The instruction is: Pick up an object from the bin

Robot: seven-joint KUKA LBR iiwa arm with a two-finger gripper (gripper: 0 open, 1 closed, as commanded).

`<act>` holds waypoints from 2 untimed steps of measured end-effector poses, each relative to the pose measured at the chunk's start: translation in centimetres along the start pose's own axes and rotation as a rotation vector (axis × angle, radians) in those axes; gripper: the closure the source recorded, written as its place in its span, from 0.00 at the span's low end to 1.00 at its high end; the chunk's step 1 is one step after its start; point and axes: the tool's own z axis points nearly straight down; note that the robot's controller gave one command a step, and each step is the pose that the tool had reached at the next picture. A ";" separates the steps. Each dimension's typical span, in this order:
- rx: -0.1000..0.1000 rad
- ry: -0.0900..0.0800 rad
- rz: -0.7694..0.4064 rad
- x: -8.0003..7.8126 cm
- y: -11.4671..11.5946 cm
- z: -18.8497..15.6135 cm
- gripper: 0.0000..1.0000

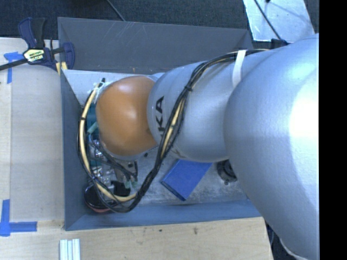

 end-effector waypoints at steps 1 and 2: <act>0.001 0.000 -0.373 1.0 -1.7 2.1 0.00; 0.000 -0.007 -0.204 1.2 -4.1 6.9 0.00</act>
Offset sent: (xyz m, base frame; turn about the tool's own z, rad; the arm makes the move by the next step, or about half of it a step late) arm -0.0069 -0.0426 -0.0696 -0.2069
